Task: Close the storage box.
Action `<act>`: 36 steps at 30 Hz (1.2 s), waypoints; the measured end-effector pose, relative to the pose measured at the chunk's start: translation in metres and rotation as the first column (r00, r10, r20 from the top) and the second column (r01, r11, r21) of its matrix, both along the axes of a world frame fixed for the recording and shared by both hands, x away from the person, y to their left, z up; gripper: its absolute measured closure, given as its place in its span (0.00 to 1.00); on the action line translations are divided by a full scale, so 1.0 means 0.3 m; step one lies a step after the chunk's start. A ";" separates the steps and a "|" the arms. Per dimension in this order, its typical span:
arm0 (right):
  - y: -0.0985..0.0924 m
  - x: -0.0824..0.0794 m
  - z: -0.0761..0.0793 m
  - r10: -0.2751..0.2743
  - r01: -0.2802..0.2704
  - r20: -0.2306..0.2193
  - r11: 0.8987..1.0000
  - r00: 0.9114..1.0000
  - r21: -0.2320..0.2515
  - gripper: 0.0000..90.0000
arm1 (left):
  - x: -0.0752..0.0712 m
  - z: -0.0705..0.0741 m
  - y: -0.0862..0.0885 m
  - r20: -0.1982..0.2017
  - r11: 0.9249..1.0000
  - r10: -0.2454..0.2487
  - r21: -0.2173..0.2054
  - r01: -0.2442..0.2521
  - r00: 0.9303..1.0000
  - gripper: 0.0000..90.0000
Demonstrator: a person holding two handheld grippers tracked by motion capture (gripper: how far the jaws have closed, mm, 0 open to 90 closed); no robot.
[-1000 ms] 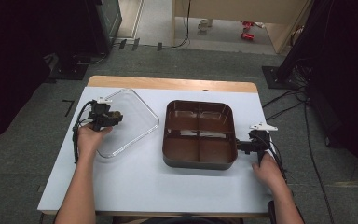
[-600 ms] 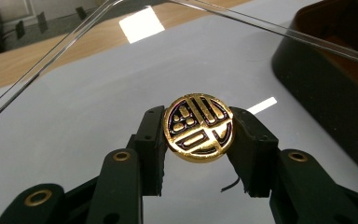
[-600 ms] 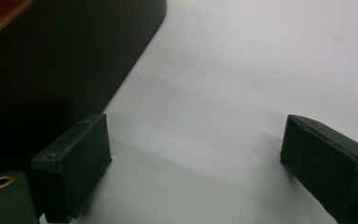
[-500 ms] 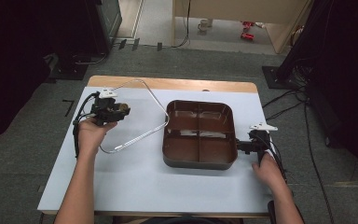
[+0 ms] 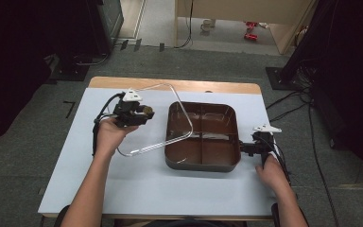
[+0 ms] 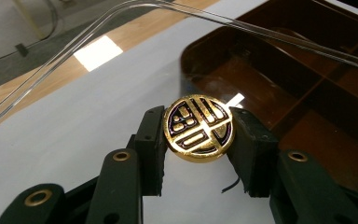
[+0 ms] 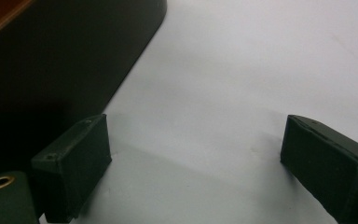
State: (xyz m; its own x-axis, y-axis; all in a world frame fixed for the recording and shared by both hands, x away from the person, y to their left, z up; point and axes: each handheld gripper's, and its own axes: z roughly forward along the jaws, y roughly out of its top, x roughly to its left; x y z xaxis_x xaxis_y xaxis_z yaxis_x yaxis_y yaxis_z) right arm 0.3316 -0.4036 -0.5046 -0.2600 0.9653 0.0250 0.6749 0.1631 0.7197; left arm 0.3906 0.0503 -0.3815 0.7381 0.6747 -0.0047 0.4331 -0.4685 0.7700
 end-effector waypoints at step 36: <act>-0.001 0.000 -0.001 0.003 -0.003 0.003 1.000 1.000 0.000 0.09 | 0.022 -0.065 -0.462 -0.057 0.933 -0.357 0.031 0.360 0.932 0.66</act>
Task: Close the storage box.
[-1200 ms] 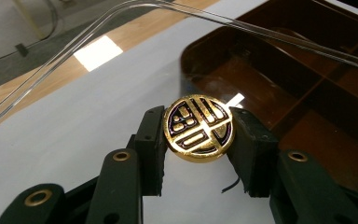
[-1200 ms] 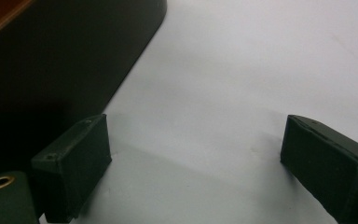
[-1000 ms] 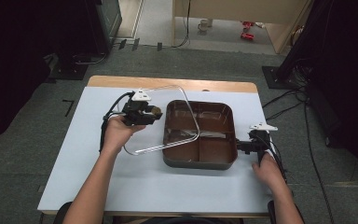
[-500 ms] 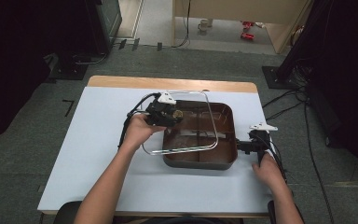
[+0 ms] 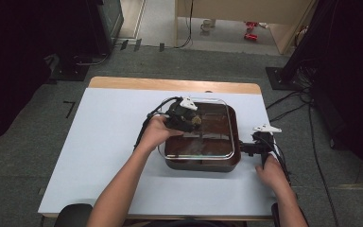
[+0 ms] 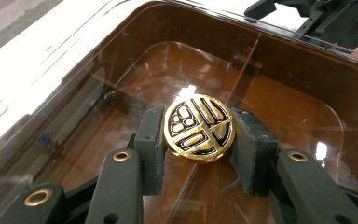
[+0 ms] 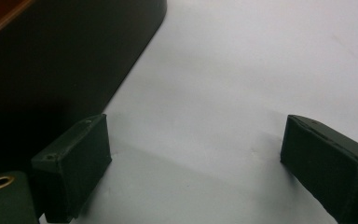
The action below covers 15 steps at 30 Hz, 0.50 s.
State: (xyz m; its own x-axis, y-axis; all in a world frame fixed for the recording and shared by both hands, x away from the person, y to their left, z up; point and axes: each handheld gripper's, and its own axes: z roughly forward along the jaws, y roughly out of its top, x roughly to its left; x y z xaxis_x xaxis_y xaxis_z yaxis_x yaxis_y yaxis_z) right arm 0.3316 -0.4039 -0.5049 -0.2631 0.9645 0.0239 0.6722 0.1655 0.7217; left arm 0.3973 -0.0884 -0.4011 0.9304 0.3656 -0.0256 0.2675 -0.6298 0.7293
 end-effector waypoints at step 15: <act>0.000 0.000 0.000 0.000 0.000 -0.002 1.000 1.000 -0.001 0.09 | -0.005 -0.048 -0.074 -0.006 0.998 -0.040 0.051 0.040 0.999 0.66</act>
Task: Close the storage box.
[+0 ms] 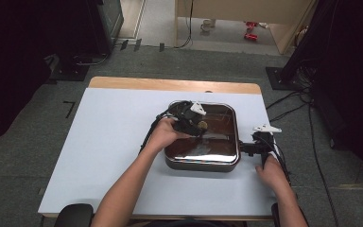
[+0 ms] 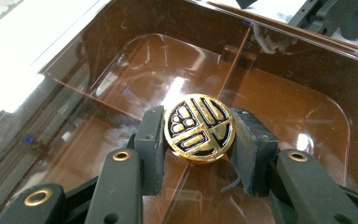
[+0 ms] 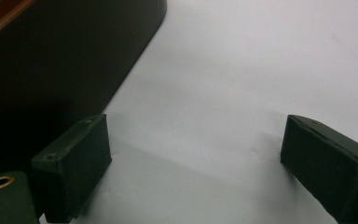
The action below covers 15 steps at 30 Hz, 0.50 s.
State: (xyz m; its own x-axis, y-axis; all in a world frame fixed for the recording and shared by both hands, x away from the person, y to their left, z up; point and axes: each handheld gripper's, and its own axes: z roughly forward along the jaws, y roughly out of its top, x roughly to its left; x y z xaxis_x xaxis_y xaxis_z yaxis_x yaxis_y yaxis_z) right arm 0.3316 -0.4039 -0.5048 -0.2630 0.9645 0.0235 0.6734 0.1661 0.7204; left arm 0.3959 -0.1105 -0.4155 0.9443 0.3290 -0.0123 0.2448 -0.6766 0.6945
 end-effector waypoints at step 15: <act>0.000 0.000 0.000 -0.001 0.001 -0.001 1.000 1.000 0.000 0.09 | -0.001 -0.023 -0.002 -0.034 0.999 0.010 -0.035 -0.012 0.999 0.65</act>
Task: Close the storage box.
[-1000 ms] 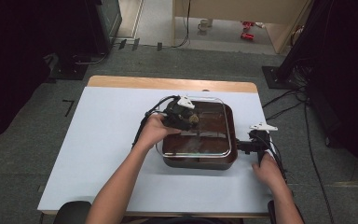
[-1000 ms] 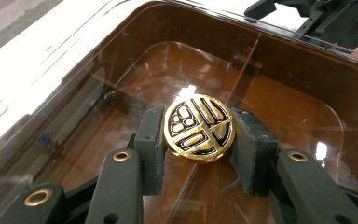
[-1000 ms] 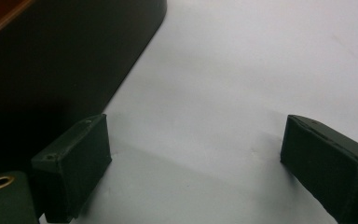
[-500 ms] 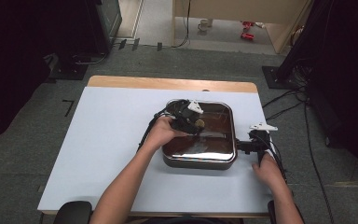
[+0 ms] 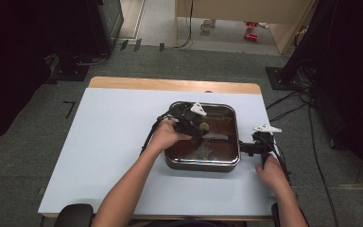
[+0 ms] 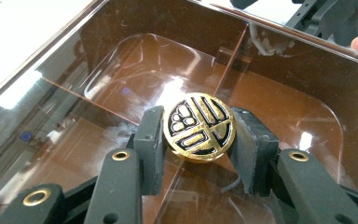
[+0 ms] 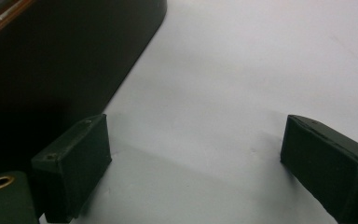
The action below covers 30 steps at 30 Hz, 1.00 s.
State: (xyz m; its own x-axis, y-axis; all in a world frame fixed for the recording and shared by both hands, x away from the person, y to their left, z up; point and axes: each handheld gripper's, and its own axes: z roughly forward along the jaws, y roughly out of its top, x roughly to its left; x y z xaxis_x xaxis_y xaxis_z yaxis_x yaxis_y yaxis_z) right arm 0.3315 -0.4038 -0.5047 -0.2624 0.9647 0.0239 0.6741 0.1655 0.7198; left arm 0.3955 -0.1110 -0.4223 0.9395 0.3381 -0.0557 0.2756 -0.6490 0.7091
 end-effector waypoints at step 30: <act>-0.001 0.001 0.000 0.000 0.000 0.000 1.000 1.000 0.002 0.09 | -0.042 0.120 0.236 -0.090 0.971 0.194 -0.126 -0.204 0.977 0.29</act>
